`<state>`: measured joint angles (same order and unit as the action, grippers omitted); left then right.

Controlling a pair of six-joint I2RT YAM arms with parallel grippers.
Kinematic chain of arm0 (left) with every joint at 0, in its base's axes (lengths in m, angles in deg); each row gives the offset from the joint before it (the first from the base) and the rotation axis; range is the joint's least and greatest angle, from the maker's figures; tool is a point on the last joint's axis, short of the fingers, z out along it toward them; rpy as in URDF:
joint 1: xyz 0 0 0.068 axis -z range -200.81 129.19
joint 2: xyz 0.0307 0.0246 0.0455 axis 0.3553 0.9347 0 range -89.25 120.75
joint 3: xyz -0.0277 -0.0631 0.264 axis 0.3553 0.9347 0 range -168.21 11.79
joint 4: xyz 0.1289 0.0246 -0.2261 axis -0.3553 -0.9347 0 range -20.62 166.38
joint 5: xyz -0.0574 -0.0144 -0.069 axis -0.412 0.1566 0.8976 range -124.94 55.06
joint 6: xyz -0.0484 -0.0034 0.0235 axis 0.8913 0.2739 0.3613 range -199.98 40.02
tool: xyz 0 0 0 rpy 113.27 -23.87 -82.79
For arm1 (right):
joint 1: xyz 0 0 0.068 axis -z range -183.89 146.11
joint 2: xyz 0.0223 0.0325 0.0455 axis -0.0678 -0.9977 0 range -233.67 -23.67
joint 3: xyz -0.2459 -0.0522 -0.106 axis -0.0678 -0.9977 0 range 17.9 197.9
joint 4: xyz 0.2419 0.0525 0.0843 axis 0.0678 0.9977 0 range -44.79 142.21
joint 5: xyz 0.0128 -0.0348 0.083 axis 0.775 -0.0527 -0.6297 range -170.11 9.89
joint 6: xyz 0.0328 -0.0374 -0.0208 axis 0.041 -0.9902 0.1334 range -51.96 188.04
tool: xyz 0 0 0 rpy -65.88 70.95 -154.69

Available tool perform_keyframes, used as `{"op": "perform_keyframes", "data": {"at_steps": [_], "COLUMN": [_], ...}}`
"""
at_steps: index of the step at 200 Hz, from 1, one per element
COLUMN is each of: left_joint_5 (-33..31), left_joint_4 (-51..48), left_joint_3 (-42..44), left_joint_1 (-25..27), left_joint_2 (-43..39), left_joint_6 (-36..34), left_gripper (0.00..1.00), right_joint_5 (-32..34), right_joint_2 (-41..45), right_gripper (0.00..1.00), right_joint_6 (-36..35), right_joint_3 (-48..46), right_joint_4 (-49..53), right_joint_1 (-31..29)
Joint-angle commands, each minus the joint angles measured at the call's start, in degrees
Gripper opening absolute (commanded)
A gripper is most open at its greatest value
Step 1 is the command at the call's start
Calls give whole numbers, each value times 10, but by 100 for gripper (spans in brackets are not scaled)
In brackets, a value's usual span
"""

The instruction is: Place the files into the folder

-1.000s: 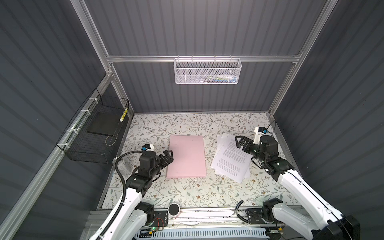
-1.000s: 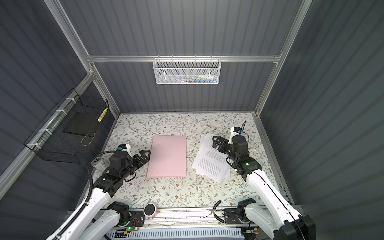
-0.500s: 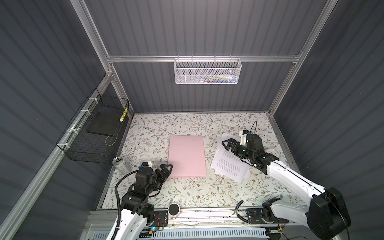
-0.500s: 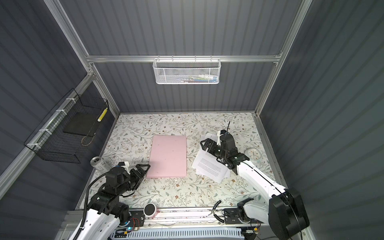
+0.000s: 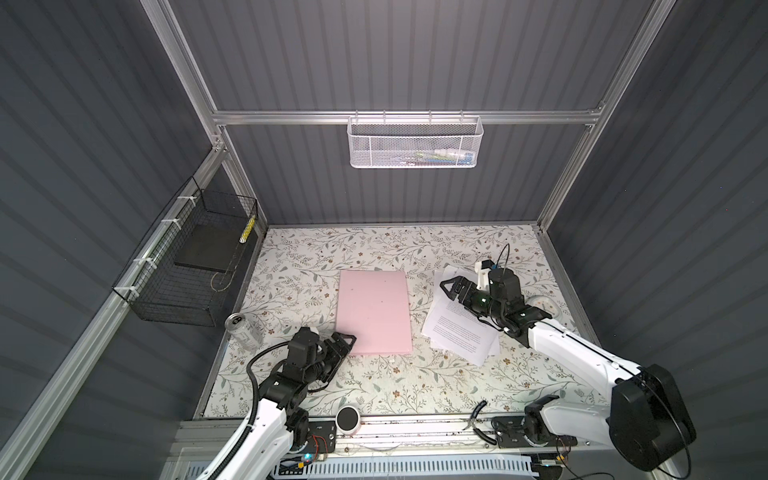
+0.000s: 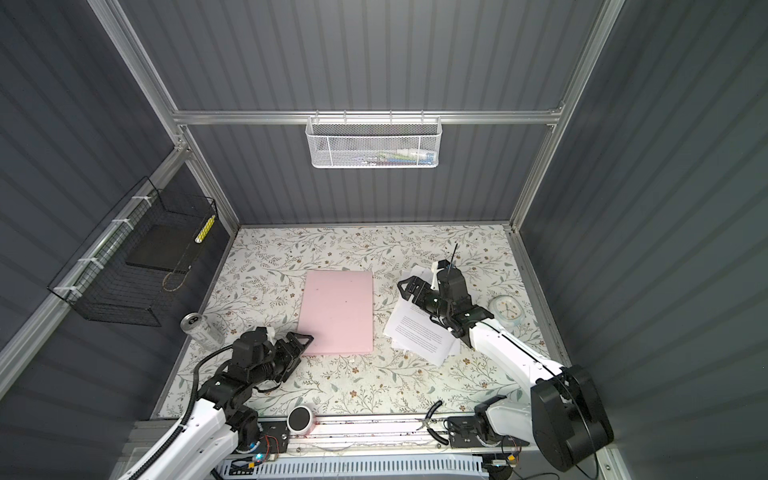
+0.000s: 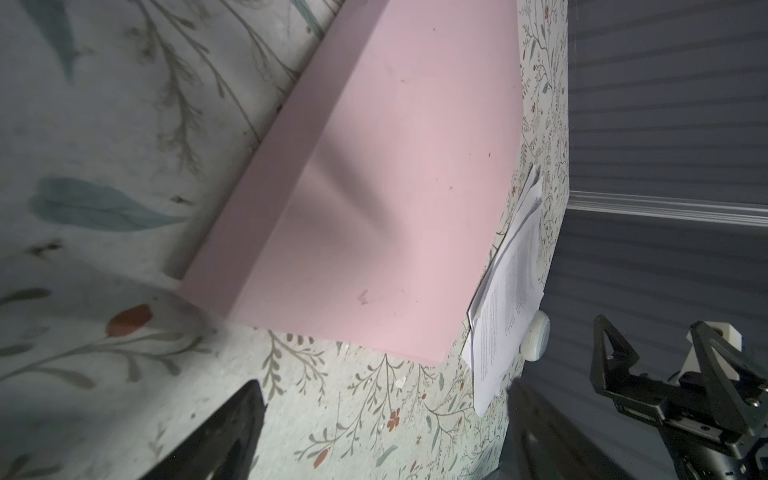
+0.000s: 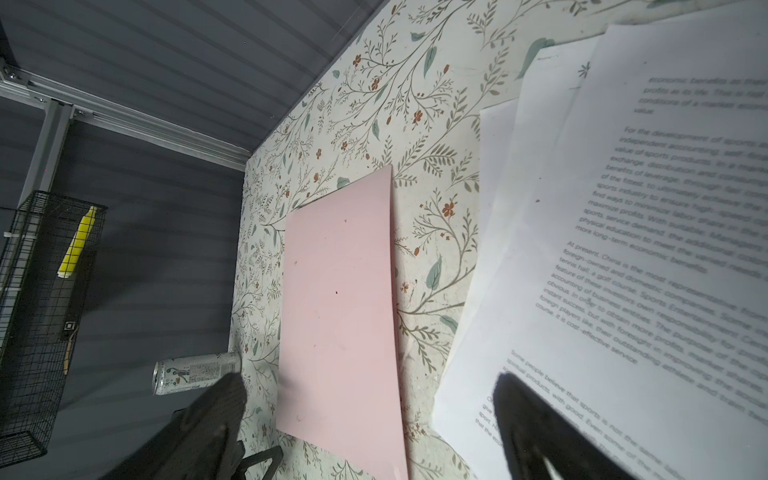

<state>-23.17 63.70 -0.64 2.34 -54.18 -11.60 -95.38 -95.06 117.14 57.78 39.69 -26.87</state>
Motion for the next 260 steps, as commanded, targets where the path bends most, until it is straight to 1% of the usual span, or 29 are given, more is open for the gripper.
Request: {"op": "perform_keyframes", "data": {"at_steps": [1, 44, 73, 111, 152, 190, 224, 260], "left_joint_5": [-35, -89, -116, -137, -160, -188, -193, -203], "left_joint_4": [56, 117, 148, 182, 248, 292, 294, 327], "left_joint_3": [7, 13, 14, 24, 50, 70, 57, 70], "left_joint_1": [36, 99, 115, 118, 118, 120, 120, 120], "left_joint_2": [26, 94, 120, 142, 160, 160, 166, 182], "left_joint_6": [15, 34, 39, 40, 44, 53, 40, 46], "left_gripper": [91, 90, 88, 86, 85, 85, 84, 81], "right_joint_5": [-5, -4, 0, -1, -2, -7, -18, -25], "right_joint_2": [-8, -13, -14, -15, -16, -23, -35, -45], "right_gripper": [95, 94, 95, 95, 95, 95, 95, 95], "right_joint_6": [6, 4, 3, 0, -1, 0, 5, 4], "right_joint_3": [-5, -7, -10, -7, -8, -10, -8, -8], "right_joint_4": [-18, -20, -23, -23, -23, -32, -37, -44], "right_joint_1": [-2, -2, -2, -2, -1, -1, -1, -1]}}
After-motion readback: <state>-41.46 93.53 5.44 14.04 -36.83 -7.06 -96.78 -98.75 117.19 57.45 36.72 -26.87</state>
